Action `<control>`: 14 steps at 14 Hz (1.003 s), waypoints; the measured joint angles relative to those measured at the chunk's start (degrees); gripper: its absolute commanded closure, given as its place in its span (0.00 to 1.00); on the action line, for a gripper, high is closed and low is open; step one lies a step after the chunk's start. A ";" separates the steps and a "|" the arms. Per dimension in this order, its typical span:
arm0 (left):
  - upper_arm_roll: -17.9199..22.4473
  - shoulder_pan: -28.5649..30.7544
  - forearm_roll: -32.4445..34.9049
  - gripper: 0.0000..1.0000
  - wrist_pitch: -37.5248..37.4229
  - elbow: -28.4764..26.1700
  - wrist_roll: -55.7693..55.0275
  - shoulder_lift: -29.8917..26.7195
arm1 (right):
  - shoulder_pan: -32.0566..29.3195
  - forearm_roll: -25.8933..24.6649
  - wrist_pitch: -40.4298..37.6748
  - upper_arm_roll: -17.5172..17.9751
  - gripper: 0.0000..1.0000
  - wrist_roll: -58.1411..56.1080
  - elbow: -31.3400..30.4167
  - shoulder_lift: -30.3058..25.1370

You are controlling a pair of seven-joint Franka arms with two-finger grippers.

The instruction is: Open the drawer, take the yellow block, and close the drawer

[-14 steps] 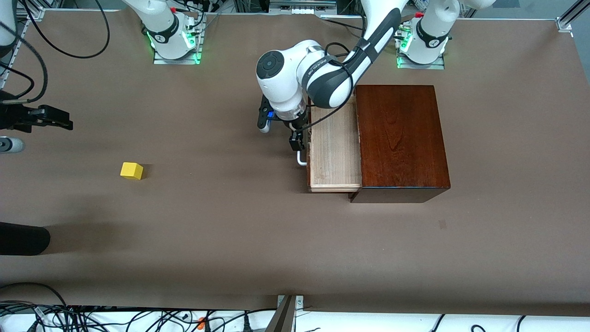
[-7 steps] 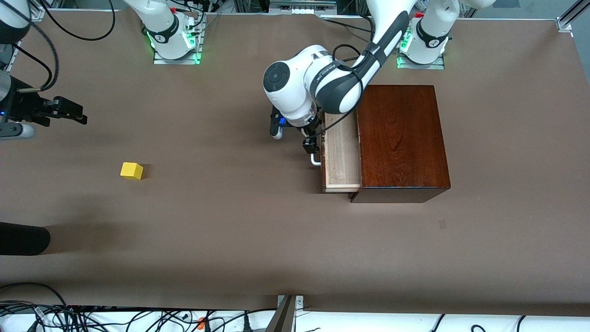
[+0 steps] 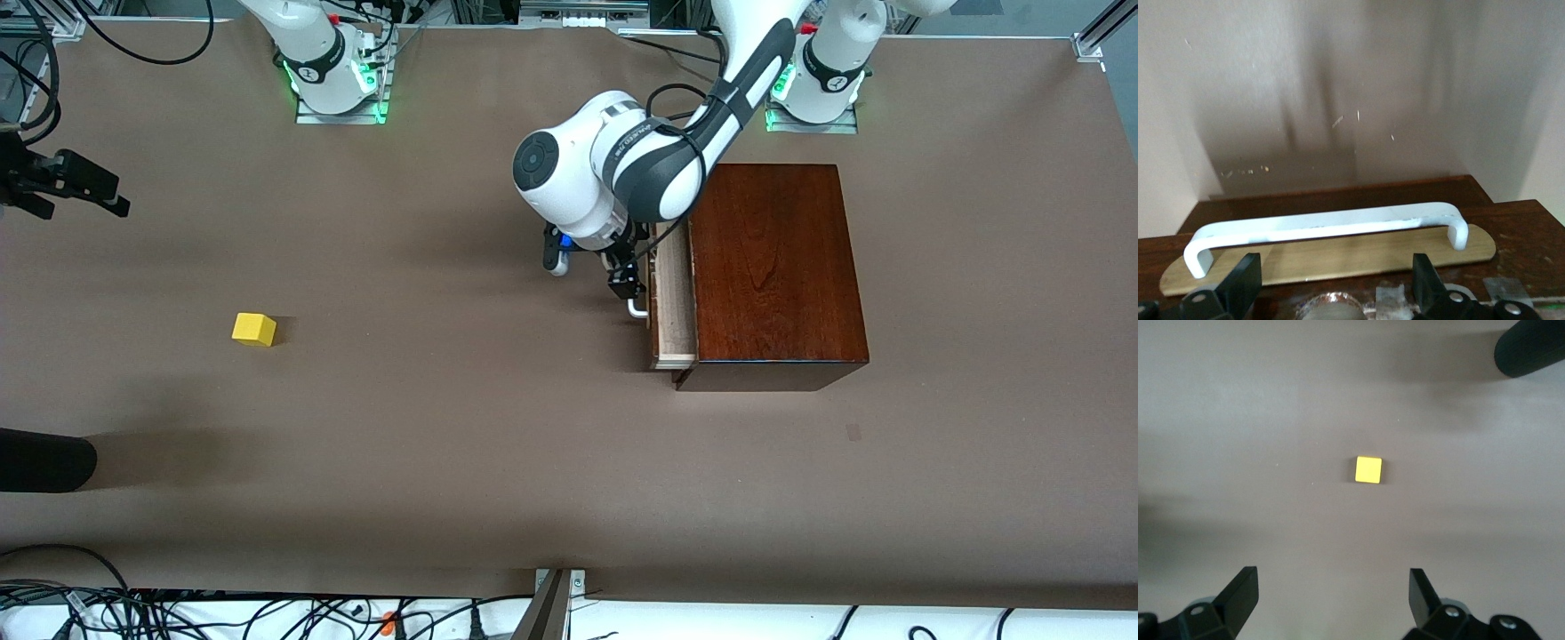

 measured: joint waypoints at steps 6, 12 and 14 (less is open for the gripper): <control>0.59 1.83 0.00 0.00 -3.37 -0.26 0.00 0.00 | 0.00 -0.72 -3.34 0.03 0.00 0.00 0.20 0.09; 0.64 3.78 -0.07 0.00 -4.46 -0.33 0.06 0.00 | 0.00 -0.73 -3.39 0.04 0.00 0.00 0.42 0.09; 0.60 3.76 -0.06 0.00 -4.02 -0.20 -1.10 -0.01 | 0.00 -0.73 -3.39 0.06 0.00 0.00 0.44 0.09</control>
